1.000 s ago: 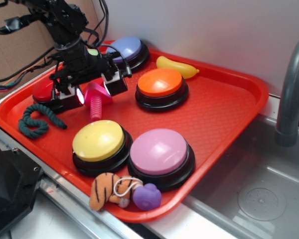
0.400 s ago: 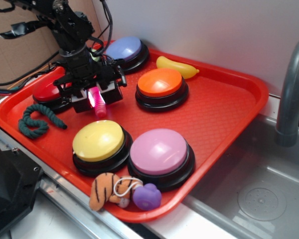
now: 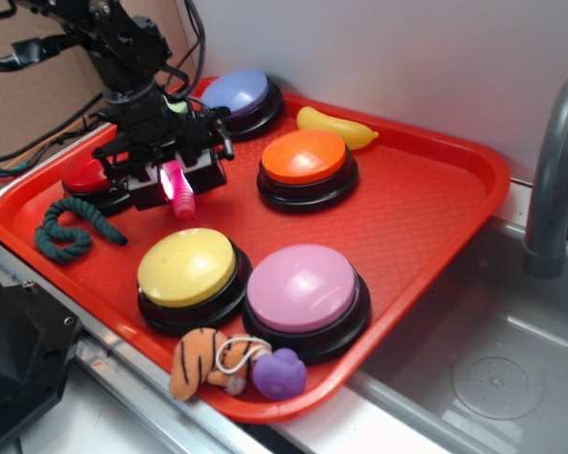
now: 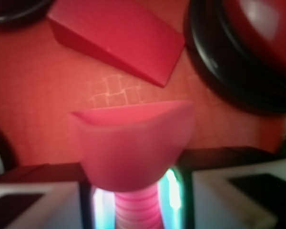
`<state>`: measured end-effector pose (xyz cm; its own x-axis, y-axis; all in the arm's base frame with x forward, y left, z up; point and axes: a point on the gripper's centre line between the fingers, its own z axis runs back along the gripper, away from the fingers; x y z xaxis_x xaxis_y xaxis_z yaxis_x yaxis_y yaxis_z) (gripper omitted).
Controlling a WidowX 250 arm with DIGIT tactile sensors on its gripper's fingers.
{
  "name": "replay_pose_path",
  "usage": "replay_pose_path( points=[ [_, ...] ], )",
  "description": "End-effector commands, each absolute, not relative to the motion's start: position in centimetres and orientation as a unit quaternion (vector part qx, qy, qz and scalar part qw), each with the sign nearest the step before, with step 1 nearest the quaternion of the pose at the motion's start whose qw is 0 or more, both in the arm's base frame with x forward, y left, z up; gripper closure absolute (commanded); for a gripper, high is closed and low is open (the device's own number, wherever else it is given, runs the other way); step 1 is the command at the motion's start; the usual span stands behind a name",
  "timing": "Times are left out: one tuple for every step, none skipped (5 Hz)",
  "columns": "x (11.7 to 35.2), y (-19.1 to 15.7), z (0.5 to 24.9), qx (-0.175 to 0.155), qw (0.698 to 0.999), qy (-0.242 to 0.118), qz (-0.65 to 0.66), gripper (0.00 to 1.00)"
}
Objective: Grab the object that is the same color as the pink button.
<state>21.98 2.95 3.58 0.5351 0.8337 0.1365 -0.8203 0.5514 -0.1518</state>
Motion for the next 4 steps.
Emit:
replay_pose_path(
  points=[
    [22.0,3.0,10.3,-0.057,0.937,-0.086,0.333,1.00],
    [21.7,2.7,13.3,-0.064,0.962,-0.077,0.253,1.00],
    [21.3,1.9,15.7,-0.071,0.986,-0.052,0.145,1.00],
    [20.6,1.3,17.3,-0.080,0.992,-0.048,0.087,1.00]
  ],
)
